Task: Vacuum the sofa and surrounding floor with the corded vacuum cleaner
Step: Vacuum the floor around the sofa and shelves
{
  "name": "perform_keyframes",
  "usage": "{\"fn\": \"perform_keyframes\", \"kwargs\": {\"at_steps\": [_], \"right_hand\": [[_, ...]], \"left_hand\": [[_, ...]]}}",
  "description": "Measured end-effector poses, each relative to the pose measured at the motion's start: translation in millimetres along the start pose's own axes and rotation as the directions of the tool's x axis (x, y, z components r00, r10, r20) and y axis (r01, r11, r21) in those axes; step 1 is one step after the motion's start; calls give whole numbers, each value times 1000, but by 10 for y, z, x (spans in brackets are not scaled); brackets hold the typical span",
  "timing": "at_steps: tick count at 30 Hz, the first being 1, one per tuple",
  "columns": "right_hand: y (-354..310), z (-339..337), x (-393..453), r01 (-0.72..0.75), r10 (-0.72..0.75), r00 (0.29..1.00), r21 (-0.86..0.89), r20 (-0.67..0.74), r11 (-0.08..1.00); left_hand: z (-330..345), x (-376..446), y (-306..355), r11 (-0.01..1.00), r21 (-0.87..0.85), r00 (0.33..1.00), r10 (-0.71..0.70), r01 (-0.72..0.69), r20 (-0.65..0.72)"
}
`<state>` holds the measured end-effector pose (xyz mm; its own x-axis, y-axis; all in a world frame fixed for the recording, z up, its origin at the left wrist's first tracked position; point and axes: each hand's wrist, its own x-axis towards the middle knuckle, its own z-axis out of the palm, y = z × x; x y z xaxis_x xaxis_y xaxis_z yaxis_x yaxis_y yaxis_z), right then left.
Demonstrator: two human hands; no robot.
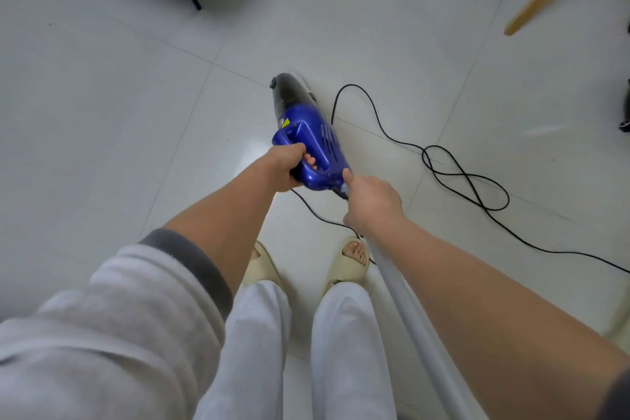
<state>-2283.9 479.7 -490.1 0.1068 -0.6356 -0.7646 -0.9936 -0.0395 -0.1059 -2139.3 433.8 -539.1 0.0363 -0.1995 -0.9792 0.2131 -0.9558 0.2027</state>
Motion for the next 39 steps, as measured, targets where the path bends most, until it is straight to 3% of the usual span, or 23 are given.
{"fn": "perform_keyframes", "kwargs": {"at_steps": [6,15,25,39], "right_hand": [[75,86,-193,19,-18,999,-28,38,999],[199,-281,-42,15,-15,1000,-9,9,1000],[240,7,-481,5,-9,997,51,80,999],[881,-142,-308,-74,75,997,38,-25,997]], "left_hand": [[21,-93,-212,999,-8,999,-36,36,-4],[215,-179,141,999,-27,1000,-17,17,-11],[224,-434,-228,991,110,996,-74,78,-41],[963,-320,-90,994,109,1000,-21,20,10]]}}
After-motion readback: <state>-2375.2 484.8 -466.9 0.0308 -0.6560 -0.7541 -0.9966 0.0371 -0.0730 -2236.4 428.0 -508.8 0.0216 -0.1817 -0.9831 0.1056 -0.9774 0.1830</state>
